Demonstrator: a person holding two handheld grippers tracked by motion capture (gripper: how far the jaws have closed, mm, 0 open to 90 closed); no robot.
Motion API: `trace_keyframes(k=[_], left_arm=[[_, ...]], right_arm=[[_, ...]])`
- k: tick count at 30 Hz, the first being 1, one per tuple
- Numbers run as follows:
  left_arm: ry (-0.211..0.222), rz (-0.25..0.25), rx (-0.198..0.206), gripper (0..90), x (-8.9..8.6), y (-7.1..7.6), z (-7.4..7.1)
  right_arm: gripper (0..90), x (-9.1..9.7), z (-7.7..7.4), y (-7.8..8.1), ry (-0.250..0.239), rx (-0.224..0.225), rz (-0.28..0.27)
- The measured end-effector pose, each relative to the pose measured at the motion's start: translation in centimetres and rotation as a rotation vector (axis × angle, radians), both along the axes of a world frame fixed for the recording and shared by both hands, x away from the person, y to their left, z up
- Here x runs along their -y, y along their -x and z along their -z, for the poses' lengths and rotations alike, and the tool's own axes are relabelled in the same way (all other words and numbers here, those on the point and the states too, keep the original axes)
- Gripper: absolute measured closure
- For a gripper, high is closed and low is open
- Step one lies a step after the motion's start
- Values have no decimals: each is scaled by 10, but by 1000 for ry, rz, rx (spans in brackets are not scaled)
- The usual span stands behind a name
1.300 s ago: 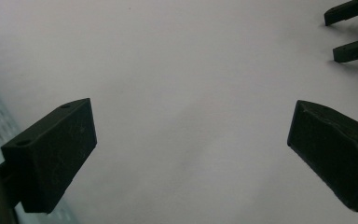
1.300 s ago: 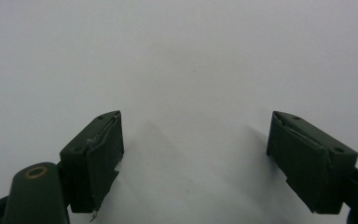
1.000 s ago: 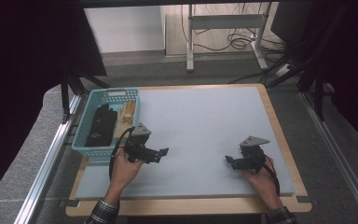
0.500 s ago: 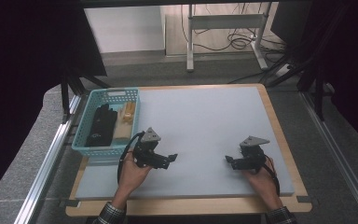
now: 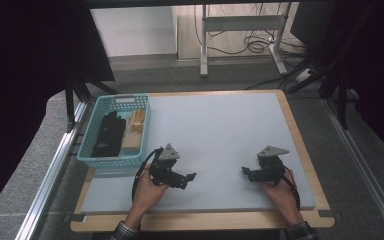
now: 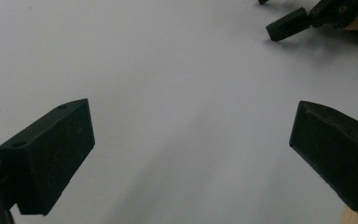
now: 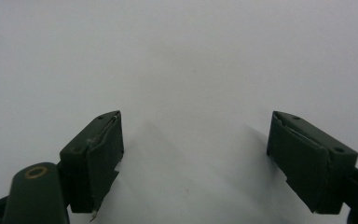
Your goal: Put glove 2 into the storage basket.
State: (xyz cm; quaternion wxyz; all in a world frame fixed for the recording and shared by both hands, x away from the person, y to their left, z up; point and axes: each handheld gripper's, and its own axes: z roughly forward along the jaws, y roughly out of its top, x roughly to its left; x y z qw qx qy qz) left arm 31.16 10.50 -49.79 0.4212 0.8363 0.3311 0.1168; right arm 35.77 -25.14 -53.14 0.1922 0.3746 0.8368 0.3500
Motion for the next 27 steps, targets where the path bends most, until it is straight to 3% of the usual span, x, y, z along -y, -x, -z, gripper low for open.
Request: trace_keyframes(k=[12, 27], left_arm=[[-30, 34, -22, 0, 8, 3, 23], [-122, 34, -44, 0, 19, 4, 44]], right_arm=[[181, 0, 0, 0, 0, 0, 0], [181, 0, 0, 0, 0, 1, 1]])
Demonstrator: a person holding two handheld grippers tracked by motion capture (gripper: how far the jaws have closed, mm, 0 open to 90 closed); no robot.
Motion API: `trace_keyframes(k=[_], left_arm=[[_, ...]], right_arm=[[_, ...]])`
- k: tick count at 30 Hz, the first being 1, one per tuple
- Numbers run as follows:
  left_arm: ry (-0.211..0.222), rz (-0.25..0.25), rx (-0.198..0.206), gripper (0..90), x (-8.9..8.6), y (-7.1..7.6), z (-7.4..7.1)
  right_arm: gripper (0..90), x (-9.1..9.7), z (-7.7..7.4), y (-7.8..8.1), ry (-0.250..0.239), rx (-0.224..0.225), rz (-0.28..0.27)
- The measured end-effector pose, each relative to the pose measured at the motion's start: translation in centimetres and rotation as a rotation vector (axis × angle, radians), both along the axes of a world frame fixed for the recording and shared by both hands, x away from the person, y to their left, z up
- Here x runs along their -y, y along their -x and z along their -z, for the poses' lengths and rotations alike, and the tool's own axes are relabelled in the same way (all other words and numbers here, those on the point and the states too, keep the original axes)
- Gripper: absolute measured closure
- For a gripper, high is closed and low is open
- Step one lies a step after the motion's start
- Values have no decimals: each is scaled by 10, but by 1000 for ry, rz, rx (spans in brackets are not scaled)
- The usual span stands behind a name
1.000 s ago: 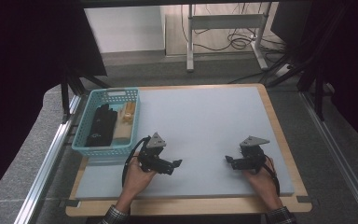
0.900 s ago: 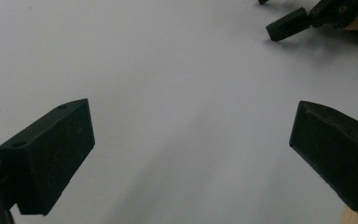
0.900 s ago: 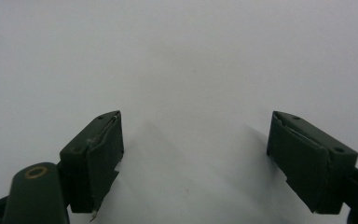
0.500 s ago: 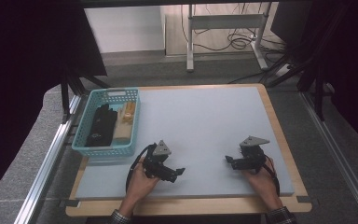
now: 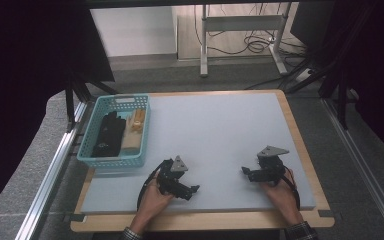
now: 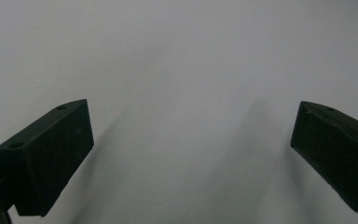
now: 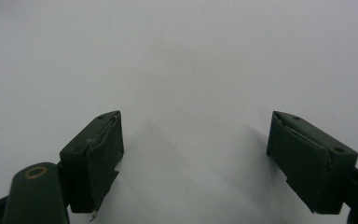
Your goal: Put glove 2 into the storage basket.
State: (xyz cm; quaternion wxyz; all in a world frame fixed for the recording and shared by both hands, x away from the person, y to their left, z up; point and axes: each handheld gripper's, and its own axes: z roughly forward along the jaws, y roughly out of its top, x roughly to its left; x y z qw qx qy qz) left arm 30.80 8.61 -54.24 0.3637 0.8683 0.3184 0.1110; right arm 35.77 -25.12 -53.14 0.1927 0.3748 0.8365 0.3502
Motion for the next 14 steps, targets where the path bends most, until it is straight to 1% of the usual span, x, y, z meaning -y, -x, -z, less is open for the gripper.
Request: trace_keyframes(k=[2, 3, 14], left_arm=[[-10, 1, -6, 0, 2, 0, 3], [-16, -2, -2, 0, 3, 0, 3], [-10, -8, -9, 0, 3, 0, 4]], right_arm=[[182, 0, 0, 0, 0, 0, 0], [181, 0, 0, 0, 0, 0, 0], [177, 0, 0, 0, 0, -2, -1]])
